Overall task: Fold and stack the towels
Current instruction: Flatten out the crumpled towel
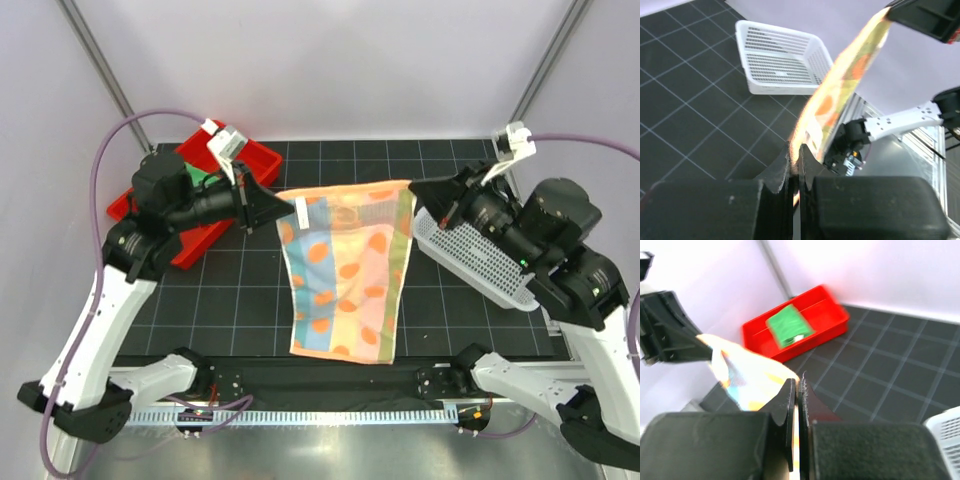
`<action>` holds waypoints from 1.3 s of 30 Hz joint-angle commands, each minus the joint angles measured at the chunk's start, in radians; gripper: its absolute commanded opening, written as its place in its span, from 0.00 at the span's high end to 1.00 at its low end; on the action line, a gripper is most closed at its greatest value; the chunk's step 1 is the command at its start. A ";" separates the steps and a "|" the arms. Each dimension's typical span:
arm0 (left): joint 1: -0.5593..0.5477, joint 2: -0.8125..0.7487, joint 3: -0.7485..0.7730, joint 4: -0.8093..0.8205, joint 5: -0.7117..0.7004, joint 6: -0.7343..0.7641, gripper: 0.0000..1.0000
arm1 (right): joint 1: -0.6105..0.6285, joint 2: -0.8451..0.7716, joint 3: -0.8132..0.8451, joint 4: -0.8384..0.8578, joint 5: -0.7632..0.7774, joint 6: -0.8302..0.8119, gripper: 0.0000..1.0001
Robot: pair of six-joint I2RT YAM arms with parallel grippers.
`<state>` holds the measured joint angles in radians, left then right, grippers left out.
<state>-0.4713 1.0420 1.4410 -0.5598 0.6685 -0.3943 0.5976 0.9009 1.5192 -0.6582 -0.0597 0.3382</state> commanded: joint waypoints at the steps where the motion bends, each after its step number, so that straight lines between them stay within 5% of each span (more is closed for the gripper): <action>1: -0.001 0.122 0.084 -0.037 -0.114 0.096 1.00 | 0.004 0.127 0.067 0.016 0.204 -0.108 0.99; 7: 0.049 0.294 0.148 0.006 -0.201 0.156 1.00 | -0.008 0.304 0.075 0.113 0.311 -0.223 0.99; 17: 0.187 0.570 0.186 0.216 -0.067 0.212 1.00 | -0.232 0.486 -0.090 0.434 0.083 -0.275 0.99; 26: 0.241 0.768 0.266 0.230 0.069 0.330 1.00 | -0.268 0.636 -0.082 0.523 -0.064 -0.400 0.99; 35: 0.240 0.888 0.354 0.245 0.019 0.417 1.00 | -0.321 0.765 -0.111 0.666 -0.089 -0.401 0.99; 39: 0.247 0.978 0.424 0.232 0.139 0.513 1.00 | -0.364 0.829 -0.053 0.701 -0.155 -0.398 0.99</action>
<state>-0.2321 1.9800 1.8111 -0.3634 0.7097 0.0132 0.2630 1.7149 1.3956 -0.0532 -0.1669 -0.0460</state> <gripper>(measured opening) 0.047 0.055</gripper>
